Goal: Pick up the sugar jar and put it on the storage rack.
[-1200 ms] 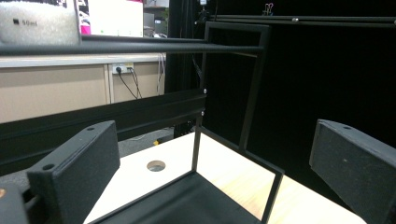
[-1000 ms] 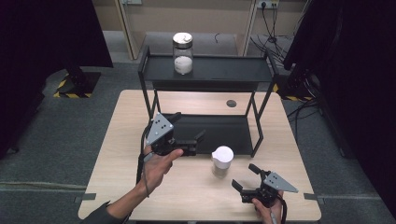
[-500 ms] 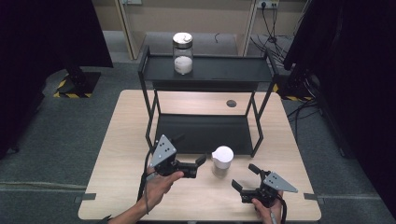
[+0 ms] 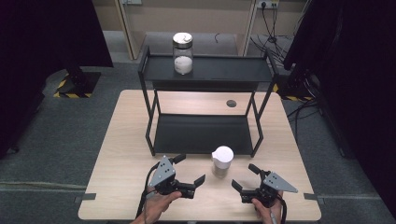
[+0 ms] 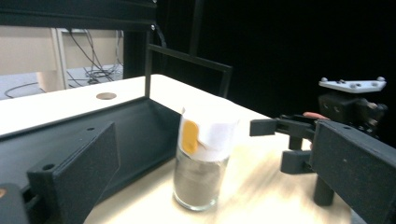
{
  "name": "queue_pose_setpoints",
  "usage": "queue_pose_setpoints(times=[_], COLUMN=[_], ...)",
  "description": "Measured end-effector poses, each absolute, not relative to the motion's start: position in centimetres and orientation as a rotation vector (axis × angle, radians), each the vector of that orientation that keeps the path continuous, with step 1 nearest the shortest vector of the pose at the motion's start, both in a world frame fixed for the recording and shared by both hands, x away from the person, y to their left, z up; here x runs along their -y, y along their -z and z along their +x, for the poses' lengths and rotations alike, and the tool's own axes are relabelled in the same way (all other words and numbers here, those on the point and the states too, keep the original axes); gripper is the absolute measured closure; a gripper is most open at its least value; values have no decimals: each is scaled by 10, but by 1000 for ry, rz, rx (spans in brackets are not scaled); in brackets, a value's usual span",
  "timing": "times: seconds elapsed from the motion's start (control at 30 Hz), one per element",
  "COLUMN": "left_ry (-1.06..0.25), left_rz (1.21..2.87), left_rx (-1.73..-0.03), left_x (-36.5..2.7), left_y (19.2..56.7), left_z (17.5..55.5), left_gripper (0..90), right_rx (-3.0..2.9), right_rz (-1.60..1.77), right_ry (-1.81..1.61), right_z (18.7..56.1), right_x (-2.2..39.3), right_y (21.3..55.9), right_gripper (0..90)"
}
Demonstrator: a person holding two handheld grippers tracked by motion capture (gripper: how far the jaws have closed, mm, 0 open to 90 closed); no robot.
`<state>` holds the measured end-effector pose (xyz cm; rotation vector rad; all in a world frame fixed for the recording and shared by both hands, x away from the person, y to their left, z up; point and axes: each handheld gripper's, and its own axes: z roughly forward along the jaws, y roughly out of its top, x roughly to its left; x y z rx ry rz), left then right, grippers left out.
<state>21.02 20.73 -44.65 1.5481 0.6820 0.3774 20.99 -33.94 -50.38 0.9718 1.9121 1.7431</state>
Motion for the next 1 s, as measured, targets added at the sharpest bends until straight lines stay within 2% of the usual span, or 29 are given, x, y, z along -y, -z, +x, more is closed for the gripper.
queue_pose_setpoints(times=[0.7, 1.0], left_ry=[-414, -383], left_rz=[1519, 1525], left_rx=[-563, -566], left_x=[-208, -211], left_y=[491, 499], left_z=[187, 188], left_gripper=[8, 4], right_rx=[-1914, -1907], right_rz=[951, 949], right_ry=[-1746, -1751], right_z=[208, 207], right_x=[340, 342], right_y=[502, 502], right_gripper=[5, 5])
